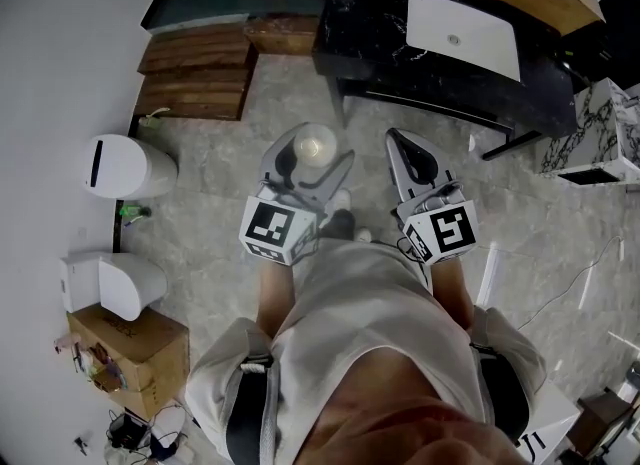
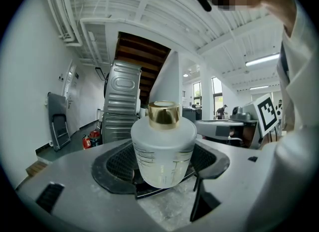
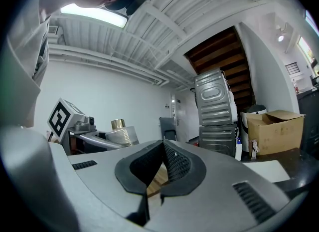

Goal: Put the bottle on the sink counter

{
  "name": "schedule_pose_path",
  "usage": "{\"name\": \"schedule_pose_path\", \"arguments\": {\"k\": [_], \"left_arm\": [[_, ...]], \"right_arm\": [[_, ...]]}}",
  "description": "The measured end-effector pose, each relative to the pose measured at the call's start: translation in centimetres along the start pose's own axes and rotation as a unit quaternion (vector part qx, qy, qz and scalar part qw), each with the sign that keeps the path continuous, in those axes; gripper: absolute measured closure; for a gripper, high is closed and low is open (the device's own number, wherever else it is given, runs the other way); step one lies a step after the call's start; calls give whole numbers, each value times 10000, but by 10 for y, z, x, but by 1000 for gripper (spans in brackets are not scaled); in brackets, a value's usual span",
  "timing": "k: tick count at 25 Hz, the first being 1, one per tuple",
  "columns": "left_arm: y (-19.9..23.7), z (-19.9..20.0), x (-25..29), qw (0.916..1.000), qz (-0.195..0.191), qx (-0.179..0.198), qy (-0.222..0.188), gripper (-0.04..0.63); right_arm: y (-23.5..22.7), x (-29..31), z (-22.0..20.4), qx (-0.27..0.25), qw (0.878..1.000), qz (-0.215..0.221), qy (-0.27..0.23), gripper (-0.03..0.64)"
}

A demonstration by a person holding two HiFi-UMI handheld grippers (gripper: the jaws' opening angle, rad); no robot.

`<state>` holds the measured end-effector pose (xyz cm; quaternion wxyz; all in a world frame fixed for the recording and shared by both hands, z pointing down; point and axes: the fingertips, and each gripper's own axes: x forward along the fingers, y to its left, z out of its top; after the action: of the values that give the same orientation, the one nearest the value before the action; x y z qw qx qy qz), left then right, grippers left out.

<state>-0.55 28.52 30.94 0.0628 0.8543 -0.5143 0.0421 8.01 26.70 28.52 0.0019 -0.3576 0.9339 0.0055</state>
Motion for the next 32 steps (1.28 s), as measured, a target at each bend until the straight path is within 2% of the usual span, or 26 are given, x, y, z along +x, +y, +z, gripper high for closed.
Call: {"name": "schedule_pose_path", "arguments": {"k": [15,32], "left_arm": [[73,11,61,9991,-427,-36,-73,268],[148,16,95,9981,-613,-47,-91,268]], "right_arm": [[-35,79,0,-143,9991,-389,130,620],[-45,153,-4,-218,9974,-639,245,618]]}}
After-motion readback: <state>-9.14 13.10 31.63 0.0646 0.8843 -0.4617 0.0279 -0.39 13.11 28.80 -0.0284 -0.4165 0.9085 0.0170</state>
